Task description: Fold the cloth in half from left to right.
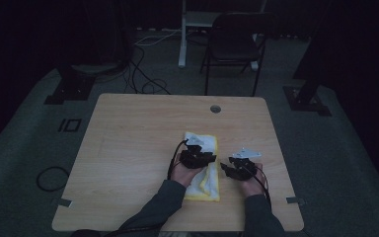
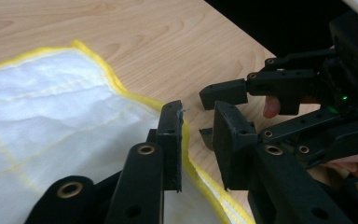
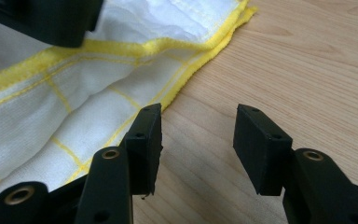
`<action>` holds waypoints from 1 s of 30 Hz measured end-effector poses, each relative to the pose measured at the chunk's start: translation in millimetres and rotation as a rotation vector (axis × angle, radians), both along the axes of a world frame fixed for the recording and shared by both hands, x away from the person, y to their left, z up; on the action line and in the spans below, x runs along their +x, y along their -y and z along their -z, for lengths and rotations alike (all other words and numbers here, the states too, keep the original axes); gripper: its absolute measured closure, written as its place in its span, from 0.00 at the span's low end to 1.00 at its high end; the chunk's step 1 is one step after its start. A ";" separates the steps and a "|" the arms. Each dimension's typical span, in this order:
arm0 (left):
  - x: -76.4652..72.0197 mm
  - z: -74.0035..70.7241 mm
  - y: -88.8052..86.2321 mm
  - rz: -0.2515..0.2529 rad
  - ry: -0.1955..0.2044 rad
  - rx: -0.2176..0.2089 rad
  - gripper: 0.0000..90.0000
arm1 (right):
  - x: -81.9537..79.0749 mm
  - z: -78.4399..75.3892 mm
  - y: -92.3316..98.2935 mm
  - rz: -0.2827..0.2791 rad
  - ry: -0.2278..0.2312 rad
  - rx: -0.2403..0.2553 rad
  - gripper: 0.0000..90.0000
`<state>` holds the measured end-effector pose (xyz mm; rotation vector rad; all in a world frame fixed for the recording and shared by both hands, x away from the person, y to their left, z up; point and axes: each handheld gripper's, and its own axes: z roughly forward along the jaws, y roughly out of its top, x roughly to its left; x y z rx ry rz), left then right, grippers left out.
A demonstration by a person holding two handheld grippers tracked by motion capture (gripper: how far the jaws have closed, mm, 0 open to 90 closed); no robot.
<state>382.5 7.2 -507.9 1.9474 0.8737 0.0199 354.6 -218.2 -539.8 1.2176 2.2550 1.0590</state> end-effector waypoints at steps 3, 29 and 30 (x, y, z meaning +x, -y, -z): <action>-5.4 -1.8 -7.1 -0.004 0.019 0.012 0.81 | -1.2 -2.3 -0.9 0.003 0.007 0.003 0.57; -79.8 31.5 -73.6 0.041 0.043 0.212 0.84 | -15.2 -34.6 -59.1 -0.084 0.122 0.011 0.53; -80.3 31.4 -75.4 0.037 0.046 0.218 0.84 | -15.6 -32.5 -61.5 -0.087 0.118 -0.010 0.53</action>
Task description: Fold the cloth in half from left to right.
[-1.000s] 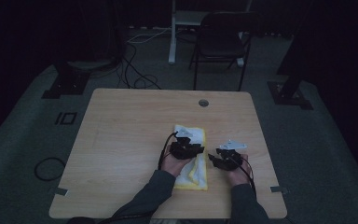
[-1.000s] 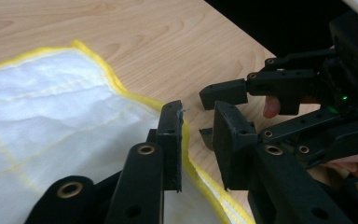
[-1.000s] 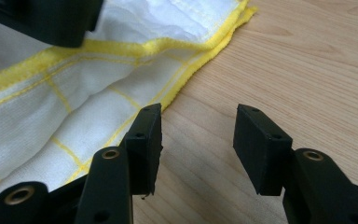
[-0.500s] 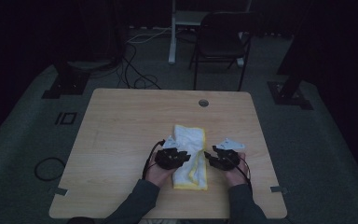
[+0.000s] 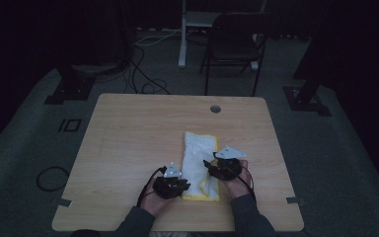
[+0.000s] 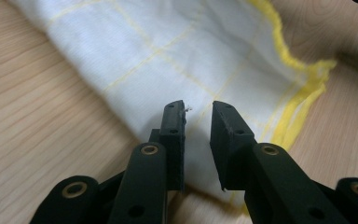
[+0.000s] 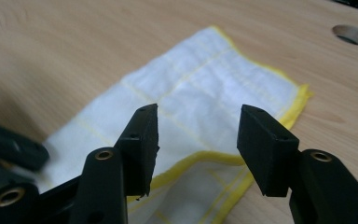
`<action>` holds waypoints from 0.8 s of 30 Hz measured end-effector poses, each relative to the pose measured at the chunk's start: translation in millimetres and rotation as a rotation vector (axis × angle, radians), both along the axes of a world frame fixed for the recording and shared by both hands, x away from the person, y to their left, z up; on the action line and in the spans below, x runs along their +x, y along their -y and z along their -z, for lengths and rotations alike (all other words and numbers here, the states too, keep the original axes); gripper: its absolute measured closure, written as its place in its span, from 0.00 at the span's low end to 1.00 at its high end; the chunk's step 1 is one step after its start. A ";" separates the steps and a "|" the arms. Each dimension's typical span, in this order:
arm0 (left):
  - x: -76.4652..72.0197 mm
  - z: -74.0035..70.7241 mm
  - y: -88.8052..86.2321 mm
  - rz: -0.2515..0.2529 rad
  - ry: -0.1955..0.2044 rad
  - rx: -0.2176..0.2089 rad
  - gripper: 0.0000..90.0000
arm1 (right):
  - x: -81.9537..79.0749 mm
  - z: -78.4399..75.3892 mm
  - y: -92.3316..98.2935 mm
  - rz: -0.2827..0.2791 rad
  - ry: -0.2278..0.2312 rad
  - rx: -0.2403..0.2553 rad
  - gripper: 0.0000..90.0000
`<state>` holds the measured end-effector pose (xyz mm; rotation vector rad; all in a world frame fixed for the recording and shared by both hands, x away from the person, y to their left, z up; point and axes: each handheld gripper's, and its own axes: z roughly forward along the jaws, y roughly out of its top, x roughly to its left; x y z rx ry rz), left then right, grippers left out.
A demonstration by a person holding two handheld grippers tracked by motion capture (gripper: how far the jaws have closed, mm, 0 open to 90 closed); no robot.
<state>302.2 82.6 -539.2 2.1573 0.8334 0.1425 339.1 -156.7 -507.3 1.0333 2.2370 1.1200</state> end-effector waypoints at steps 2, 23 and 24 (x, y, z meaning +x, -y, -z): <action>-0.9 0.5 -5.5 -0.012 -0.001 -0.007 0.84 | -0.6 4.0 -1.0 0.007 -0.007 -0.032 0.54; 16.1 -7.0 -29.5 -0.112 0.039 -0.079 0.78 | 5.2 20.0 42.3 0.131 -0.071 -0.029 0.56; 19.1 -8.2 -30.7 -0.119 0.043 -0.085 0.77 | 5.7 20.1 43.2 0.132 -0.071 -0.029 0.56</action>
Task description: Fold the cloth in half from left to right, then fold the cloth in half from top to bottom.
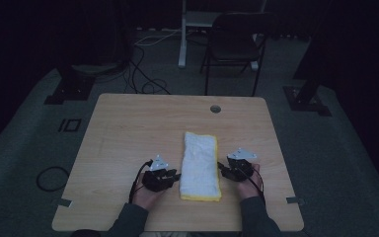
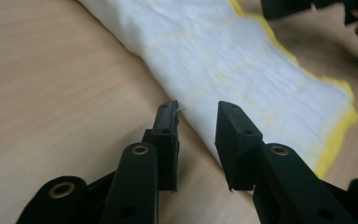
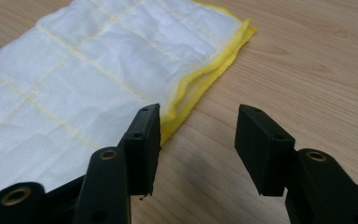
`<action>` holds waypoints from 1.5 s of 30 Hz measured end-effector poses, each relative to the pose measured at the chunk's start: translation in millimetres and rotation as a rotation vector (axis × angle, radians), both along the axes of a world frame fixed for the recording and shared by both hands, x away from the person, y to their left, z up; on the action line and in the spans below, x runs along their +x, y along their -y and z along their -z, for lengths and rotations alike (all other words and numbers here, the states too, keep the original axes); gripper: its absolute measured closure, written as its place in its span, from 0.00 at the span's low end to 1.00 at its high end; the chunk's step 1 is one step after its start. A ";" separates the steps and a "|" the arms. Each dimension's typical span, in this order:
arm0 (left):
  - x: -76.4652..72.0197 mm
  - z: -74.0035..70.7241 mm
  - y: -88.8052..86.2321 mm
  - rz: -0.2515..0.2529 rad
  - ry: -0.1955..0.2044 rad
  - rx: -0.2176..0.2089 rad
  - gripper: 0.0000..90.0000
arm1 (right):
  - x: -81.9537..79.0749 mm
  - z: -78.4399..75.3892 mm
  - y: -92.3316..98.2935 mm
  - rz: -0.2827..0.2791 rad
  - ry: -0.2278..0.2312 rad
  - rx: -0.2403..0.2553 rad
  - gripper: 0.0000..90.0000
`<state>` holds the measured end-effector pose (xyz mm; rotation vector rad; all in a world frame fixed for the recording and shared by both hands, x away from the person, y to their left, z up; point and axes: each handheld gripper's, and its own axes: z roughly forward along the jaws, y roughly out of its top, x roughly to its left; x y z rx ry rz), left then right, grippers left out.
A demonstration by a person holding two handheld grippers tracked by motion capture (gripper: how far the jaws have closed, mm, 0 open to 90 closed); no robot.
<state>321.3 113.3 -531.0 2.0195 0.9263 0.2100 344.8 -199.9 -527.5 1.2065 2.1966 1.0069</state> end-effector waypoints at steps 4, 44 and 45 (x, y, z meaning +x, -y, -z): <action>12.7 -4.5 -3.4 -0.036 0.008 -0.033 0.75 | 1.8 0.7 2.7 0.012 -0.004 0.008 0.56; 81.3 -19.9 14.4 -0.084 0.034 -0.020 0.72 | 19.7 -22.3 -2.7 0.003 0.015 0.074 0.80; 83.3 -19.8 16.1 -0.085 0.034 -0.020 0.72 | 21.5 -22.8 -3.3 0.002 0.021 0.074 0.80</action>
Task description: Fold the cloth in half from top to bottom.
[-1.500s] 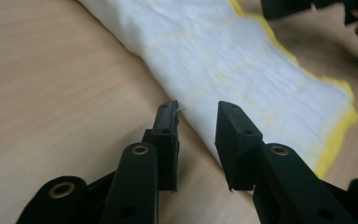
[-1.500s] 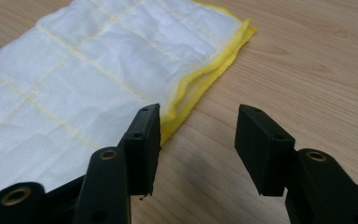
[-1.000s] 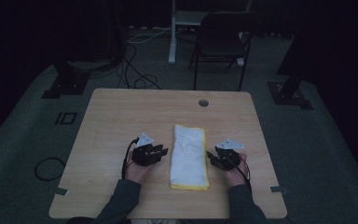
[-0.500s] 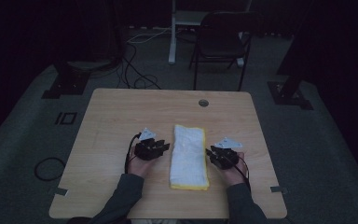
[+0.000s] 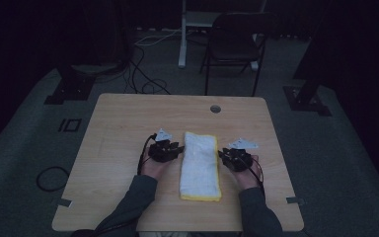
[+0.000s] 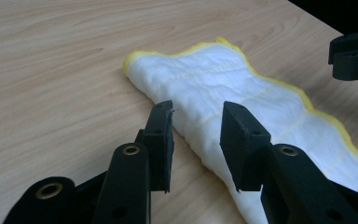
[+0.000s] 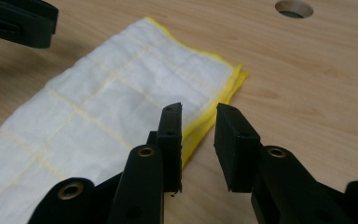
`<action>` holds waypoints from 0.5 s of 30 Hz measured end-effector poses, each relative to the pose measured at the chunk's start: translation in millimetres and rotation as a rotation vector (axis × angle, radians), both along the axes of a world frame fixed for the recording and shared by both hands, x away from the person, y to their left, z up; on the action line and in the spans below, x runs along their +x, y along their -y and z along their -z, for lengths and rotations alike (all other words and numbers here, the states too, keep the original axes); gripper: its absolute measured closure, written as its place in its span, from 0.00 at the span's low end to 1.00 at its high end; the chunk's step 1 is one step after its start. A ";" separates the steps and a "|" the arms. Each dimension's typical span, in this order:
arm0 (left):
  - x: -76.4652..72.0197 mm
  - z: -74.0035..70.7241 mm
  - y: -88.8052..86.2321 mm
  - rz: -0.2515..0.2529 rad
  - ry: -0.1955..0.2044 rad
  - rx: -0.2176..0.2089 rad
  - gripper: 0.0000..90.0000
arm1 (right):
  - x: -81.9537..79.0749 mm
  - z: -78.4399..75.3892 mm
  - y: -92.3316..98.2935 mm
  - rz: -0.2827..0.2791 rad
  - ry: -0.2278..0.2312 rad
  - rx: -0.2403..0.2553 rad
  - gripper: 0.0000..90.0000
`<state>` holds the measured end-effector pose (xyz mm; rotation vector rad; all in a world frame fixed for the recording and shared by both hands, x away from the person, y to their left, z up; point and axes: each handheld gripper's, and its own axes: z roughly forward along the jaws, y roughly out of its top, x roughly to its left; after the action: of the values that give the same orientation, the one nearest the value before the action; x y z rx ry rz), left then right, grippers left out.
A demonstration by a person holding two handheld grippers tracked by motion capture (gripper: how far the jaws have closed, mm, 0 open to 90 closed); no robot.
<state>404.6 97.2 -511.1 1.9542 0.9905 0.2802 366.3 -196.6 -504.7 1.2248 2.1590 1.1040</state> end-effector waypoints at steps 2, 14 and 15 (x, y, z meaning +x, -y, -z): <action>4.3 0.5 2.8 -0.002 0.001 0.003 0.72 | 4.3 -0.1 -2.3 -0.007 0.003 -0.020 0.79; 24.1 9.9 14.5 -0.020 -0.024 0.037 0.71 | 33.0 3.1 -11.6 -0.007 -0.006 -0.047 0.74; 25.7 11.1 16.0 -0.023 -0.028 0.040 0.71 | 35.1 3.8 -12.3 -0.010 -0.007 -0.050 0.74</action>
<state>430.2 81.2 -522.2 1.9887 1.0332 0.2878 401.4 -184.2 -508.4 1.1995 2.1866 1.0446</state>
